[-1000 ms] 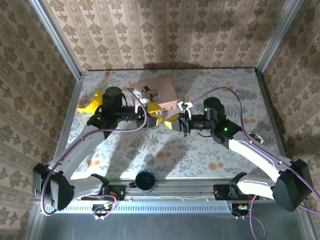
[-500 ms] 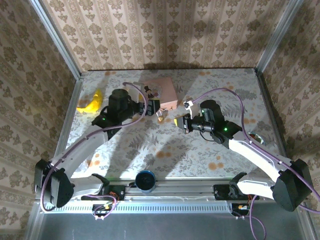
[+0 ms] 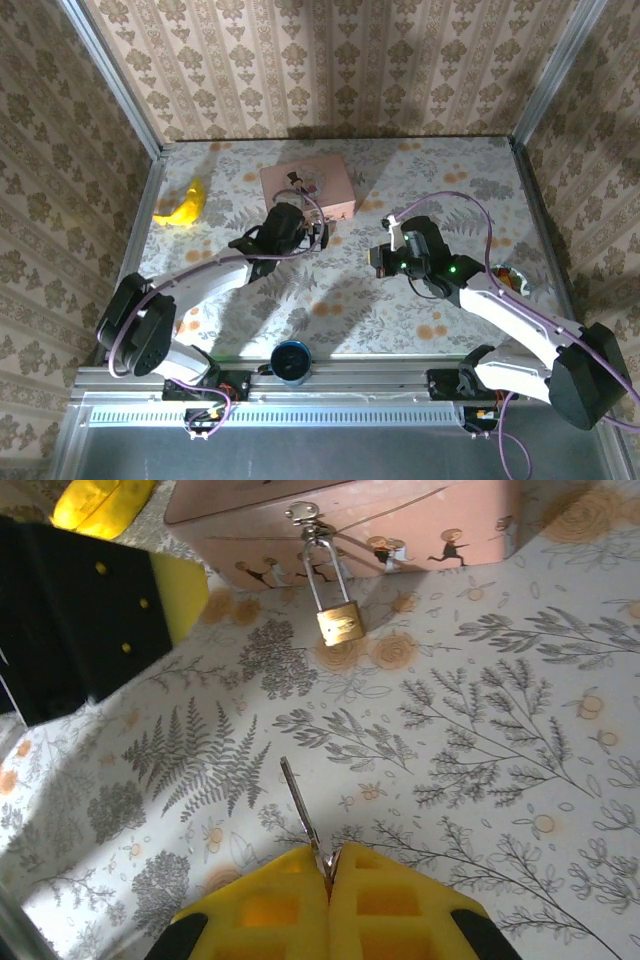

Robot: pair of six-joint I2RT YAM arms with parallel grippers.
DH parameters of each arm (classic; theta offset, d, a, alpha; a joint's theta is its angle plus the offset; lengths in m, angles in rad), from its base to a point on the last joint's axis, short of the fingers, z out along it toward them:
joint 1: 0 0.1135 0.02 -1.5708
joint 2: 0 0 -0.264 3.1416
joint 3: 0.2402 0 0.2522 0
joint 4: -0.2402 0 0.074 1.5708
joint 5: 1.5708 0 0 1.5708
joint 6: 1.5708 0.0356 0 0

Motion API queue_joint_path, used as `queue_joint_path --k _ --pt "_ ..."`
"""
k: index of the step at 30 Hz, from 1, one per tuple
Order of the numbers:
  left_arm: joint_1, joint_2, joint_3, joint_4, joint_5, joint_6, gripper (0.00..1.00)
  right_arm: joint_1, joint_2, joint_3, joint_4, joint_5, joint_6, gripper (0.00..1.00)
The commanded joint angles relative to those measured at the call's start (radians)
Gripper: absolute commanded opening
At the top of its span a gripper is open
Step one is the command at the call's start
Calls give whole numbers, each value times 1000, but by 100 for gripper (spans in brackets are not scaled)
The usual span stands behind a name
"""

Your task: Unlock the padlock with the key

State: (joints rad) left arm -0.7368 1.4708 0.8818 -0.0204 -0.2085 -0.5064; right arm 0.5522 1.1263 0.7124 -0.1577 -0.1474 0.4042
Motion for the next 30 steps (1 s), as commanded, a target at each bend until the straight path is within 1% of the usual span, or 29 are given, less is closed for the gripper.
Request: queue_joint_path --k 1,8,16,21,30 --pt "-21 37 -9 18 -70 -69 100 -8 -22 -14 1 49 27 0" --pt "-21 134 22 33 -87 -104 98 -18 -5 -14 -2 43 33 0" --pt "-15 223 75 18 -114 -105 96 -34 9 -14 9 42 41 0" --pt "-8 263 96 17 -139 -103 94 -38 25 -14 25 35 45 0" --pt "2 317 131 18 -143 -96 90 -48 46 -10 44 17 48 0"
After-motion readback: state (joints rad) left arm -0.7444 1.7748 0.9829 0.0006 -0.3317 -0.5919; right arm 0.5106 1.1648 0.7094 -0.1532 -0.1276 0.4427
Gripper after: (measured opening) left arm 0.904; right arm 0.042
